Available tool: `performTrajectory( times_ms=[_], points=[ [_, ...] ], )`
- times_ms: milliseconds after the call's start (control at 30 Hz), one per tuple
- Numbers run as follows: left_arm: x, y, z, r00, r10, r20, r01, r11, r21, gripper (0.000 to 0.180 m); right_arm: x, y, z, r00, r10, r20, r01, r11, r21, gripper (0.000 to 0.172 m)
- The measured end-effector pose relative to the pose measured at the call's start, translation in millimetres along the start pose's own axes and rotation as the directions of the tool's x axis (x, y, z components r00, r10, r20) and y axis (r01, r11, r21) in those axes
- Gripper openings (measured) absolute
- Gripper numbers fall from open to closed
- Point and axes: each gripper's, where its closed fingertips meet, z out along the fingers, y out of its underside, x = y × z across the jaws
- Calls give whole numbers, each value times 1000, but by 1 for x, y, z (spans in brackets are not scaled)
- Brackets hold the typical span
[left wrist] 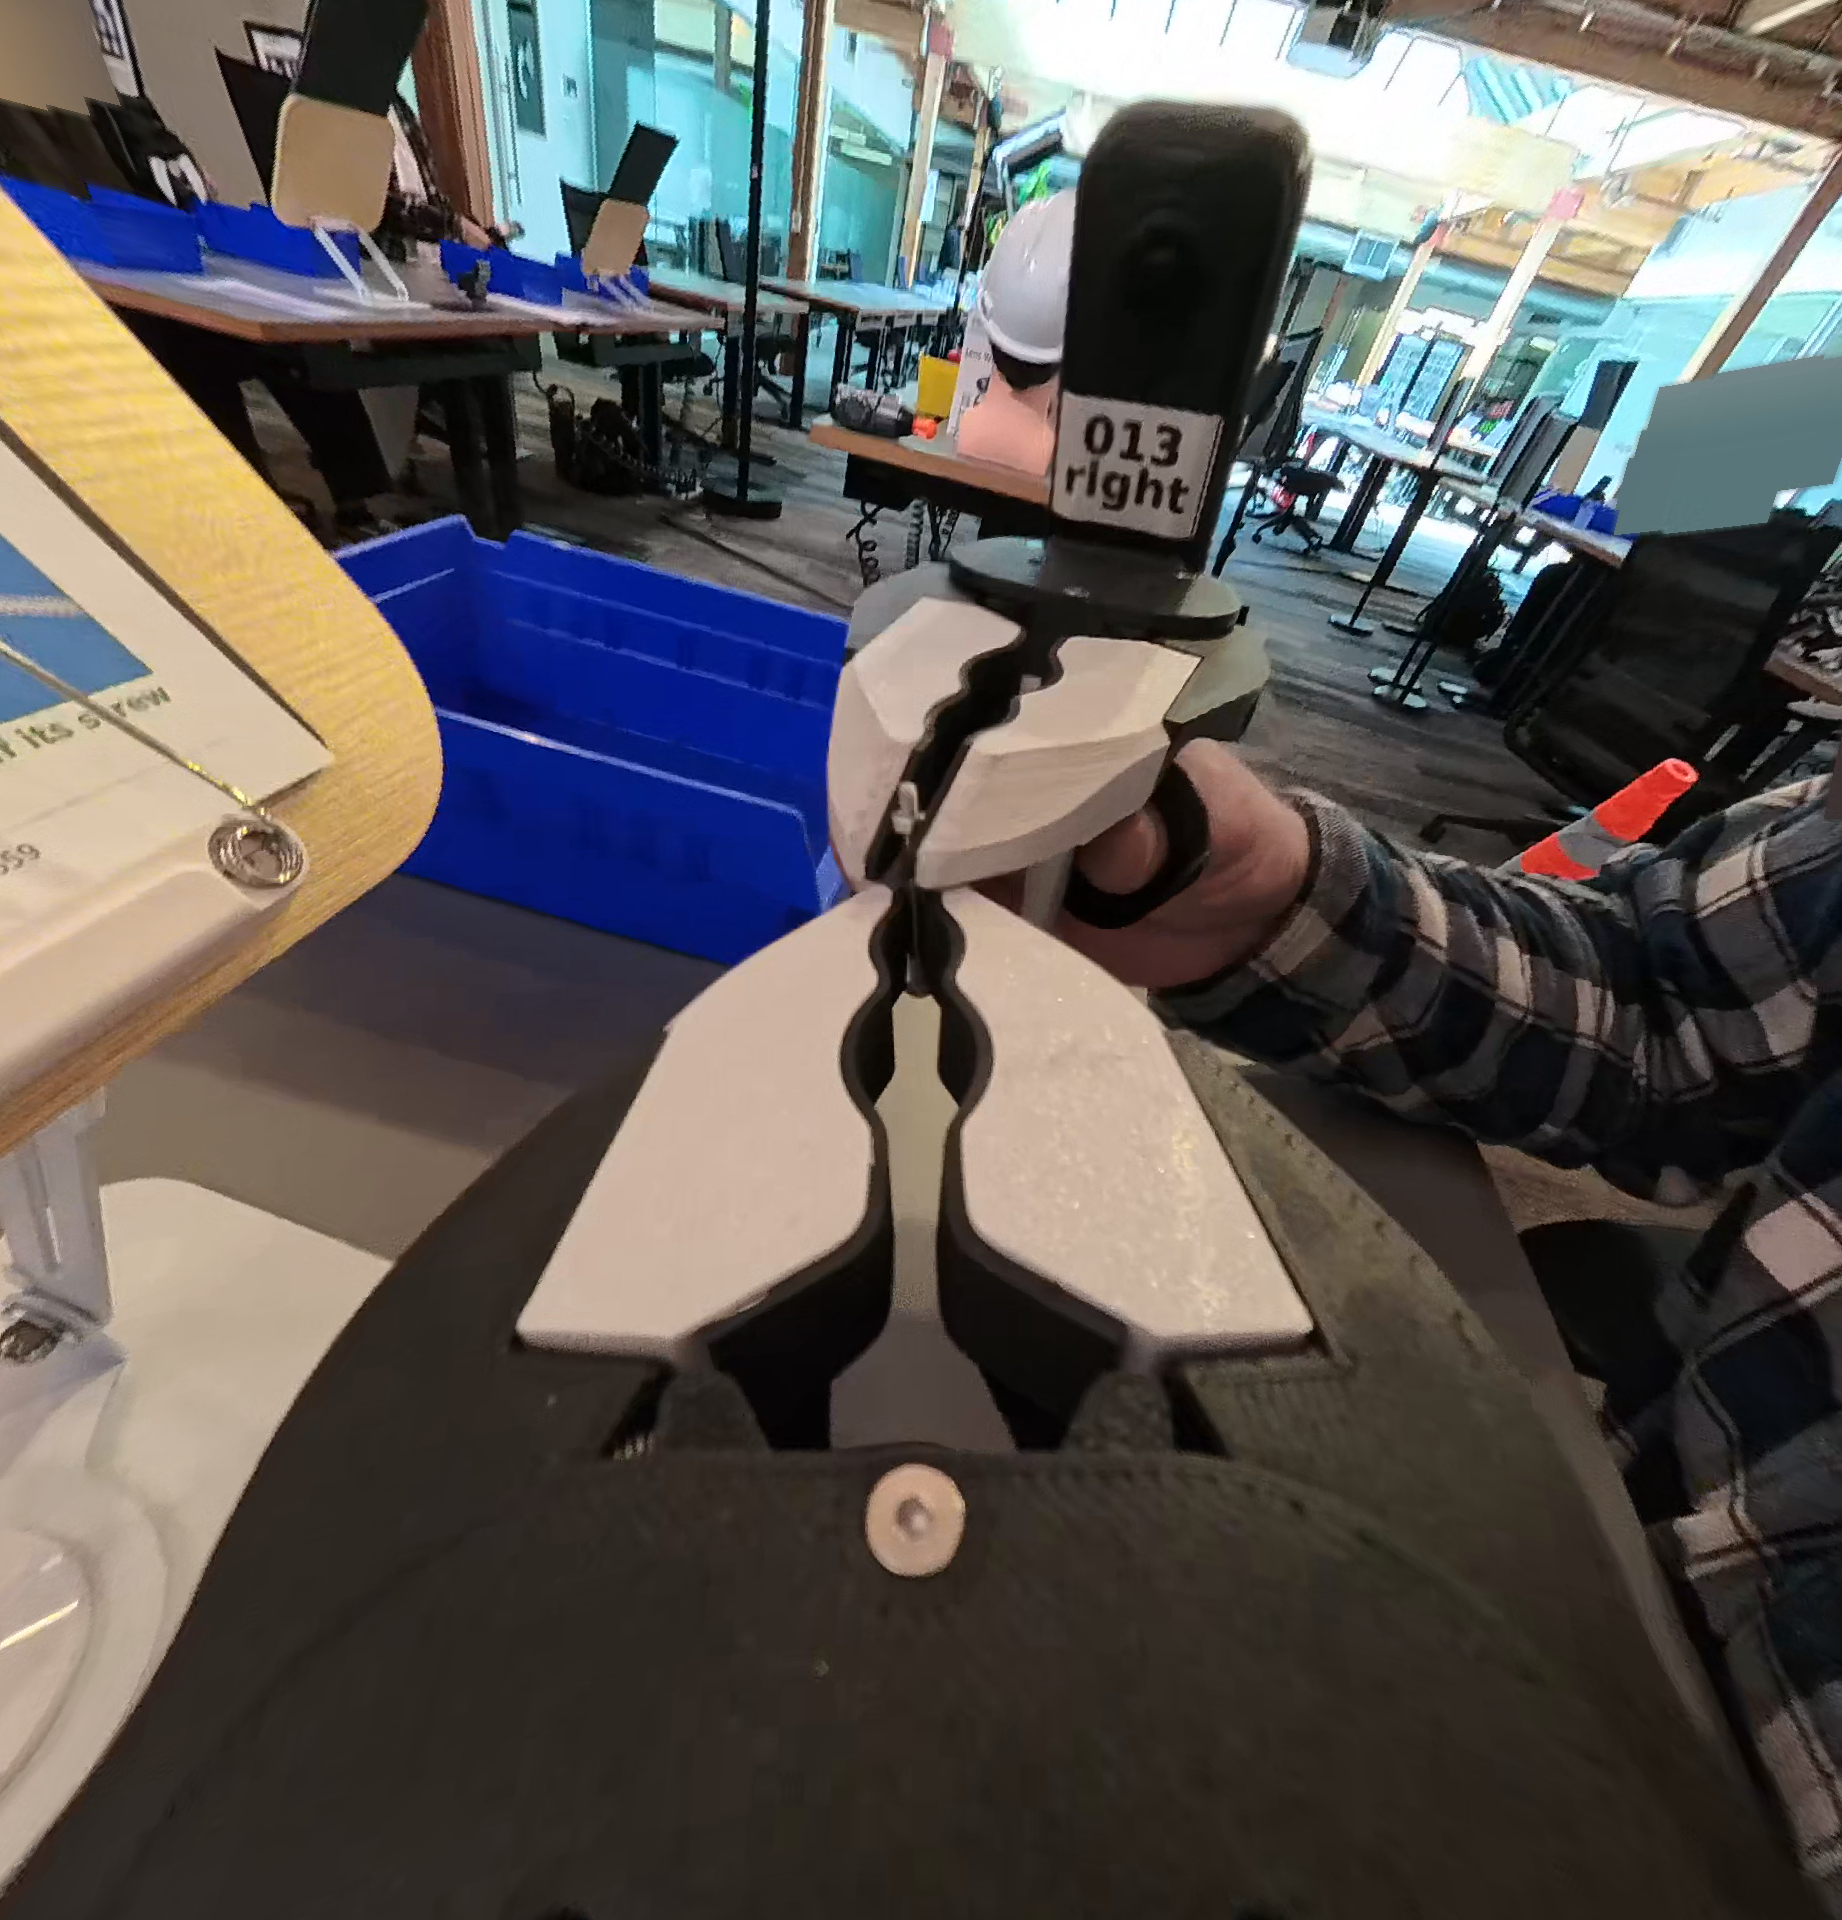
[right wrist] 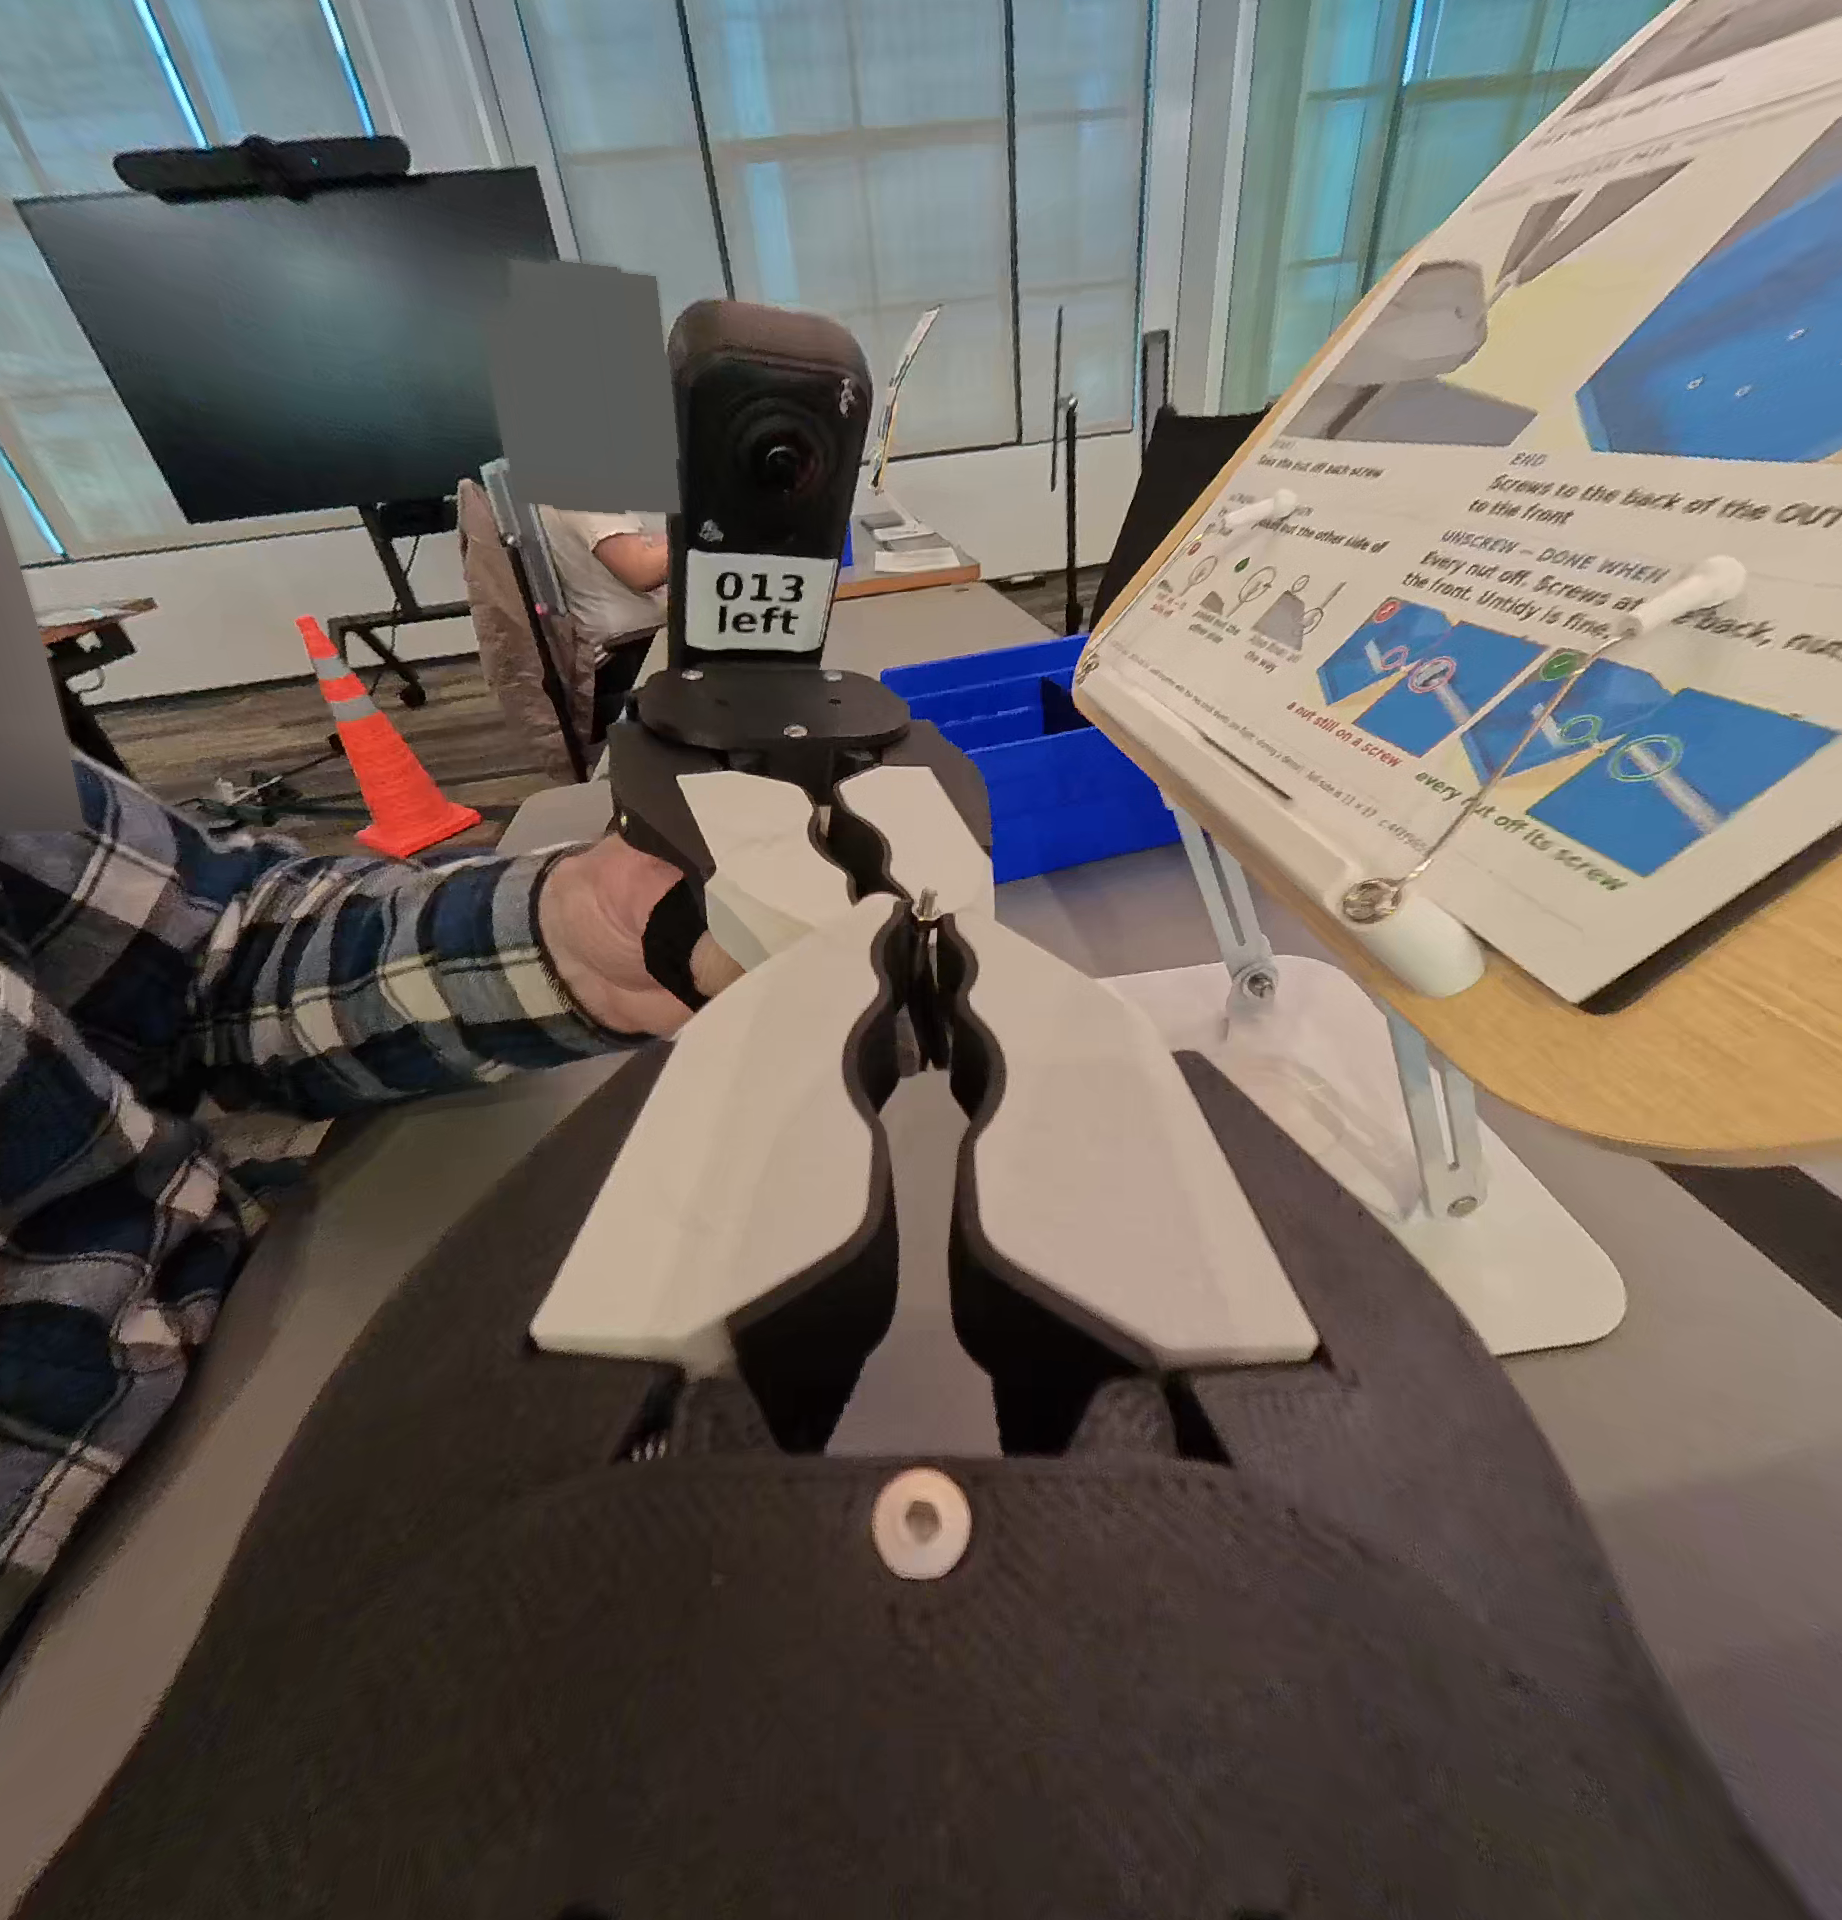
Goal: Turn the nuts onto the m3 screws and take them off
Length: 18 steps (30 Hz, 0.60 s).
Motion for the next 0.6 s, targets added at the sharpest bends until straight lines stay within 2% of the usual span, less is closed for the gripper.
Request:
performTrajectory(
  times_ms=[100, 133, 233, 367, 467, 600],
  points=[
    [4, -4, 1, 1000, 14, -24, -14, 1000, 10, 24, 5, -21, -19, 998, -15, -59, 19, 997, 72, 5],
    [3, -3, 0, 1000, 27, -11, -27, 1000, 0, 24, 8, -28, -28, 995, -32, -90, 38, 996, 75, 5],
    [-7, 15, -3, 998, 58, 22, -57, 997, -49, 1, 23, -52, -68, 976, -78, -203, 93, 994, 62, 5],
    [-30, 38, -9, 986, 95, 135, -87, 994, -65, 0, 65, -70, -129, 915, -70, -398, 80, 997, 10, 5],
    [-38, 47, -13, 984, 75, 163, -71, 997, -26, 0, 106, -50, -166, 829, -98, -550, 29, 991, -134, 4],
    [-44, 61, -16, 984, 40, 173, -38, 999, -15, 0, 146, -3, -183, 795, 2, -607, -159, 966, -205, 5]
  ],
)
